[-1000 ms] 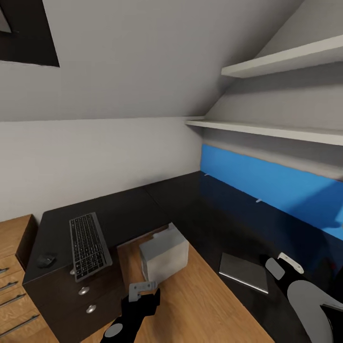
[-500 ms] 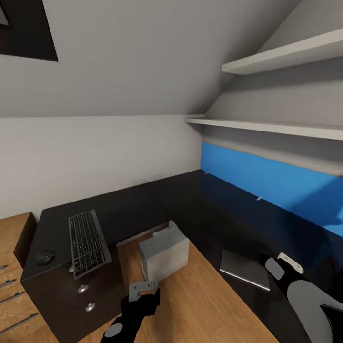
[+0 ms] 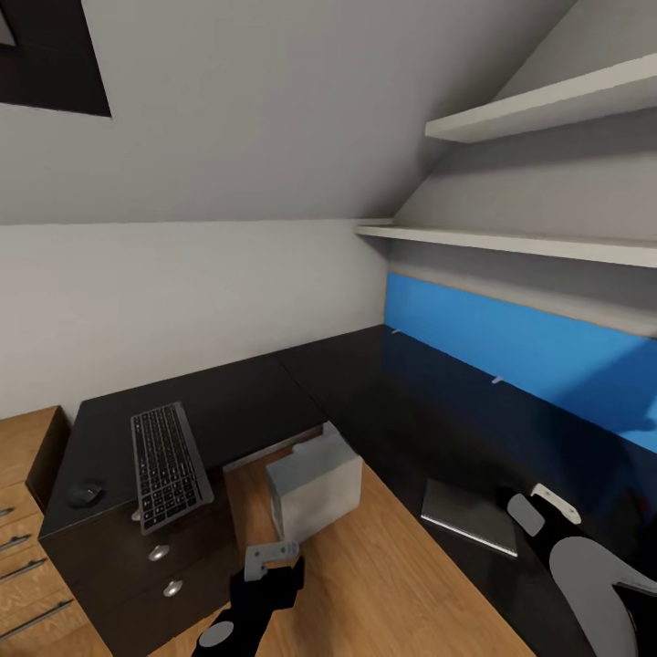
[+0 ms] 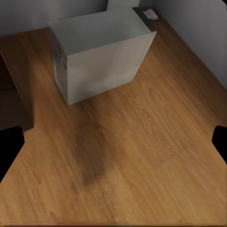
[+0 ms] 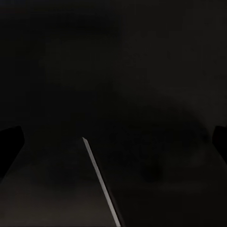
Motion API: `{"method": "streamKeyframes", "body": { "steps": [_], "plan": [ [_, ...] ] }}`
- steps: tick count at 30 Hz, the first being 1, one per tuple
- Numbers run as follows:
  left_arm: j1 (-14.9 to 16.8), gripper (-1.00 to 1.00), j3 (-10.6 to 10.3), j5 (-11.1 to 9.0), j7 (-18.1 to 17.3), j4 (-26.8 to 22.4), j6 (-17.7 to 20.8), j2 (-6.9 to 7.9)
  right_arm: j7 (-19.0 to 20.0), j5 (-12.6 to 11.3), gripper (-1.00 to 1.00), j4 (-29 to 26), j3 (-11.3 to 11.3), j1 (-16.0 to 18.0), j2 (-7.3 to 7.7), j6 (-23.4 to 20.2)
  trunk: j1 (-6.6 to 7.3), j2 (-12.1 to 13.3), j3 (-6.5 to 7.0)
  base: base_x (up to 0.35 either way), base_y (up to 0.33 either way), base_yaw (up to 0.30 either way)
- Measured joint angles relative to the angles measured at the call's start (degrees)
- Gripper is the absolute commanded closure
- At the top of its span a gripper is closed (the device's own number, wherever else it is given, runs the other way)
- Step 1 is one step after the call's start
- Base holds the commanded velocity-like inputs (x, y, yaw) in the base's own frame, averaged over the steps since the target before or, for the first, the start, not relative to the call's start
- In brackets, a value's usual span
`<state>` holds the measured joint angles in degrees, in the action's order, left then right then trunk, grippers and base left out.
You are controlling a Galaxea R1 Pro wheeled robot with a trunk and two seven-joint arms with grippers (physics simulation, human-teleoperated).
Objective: In the bedroom, organize the workspace by keeping the computer under the desk, ensuring the monitor is on the desk, placing the keyboard on the desk next to the monitor, placing the mouse on the desk next to the keyboard, moving the folder from the swivel chair onto the desk next to the mouse, stacking the notebook on top of the folder with the pen on top of the notebook, and positioning the swivel chair next to the desk.
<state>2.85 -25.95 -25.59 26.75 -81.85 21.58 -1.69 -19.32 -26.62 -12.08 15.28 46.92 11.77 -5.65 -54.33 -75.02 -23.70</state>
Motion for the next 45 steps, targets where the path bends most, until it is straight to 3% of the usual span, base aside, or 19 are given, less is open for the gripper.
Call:
{"method": "streamKeyframes", "body": {
  "steps": [15, 25, 45],
  "plan": [
    [0.0, -1.0, -0.1, 0.2, 0.1, 0.3, -0.2, -0.17, 0.0, 0.0, -1.0, 0.1, 0.0, 0.0, -0.08, 1.1, 0.0, 0.0, 0.0, 0.083, 0.03, 0.0],
    [0.0, -1.0, -0.2, 0.2, 0.2, 0.2, -0.2, -0.25, -0.2, 1.1, -1.0, -0.8, -0.6, 0.0, -0.09, 1.2, -2.19, -4.0, -1.78, 0.001, 0.0, 0.0],
    [0.0, -1.0, -0.2, 0.2, -0.3, 0.3, -0.3, -0.08, 0.1, 1.1, -1.0, -0.8, -0.6, 0.0, -0.17, 1.4, -2.22, -4.0, -1.79, -0.05, 0.027, 0.0]
  ]
}}
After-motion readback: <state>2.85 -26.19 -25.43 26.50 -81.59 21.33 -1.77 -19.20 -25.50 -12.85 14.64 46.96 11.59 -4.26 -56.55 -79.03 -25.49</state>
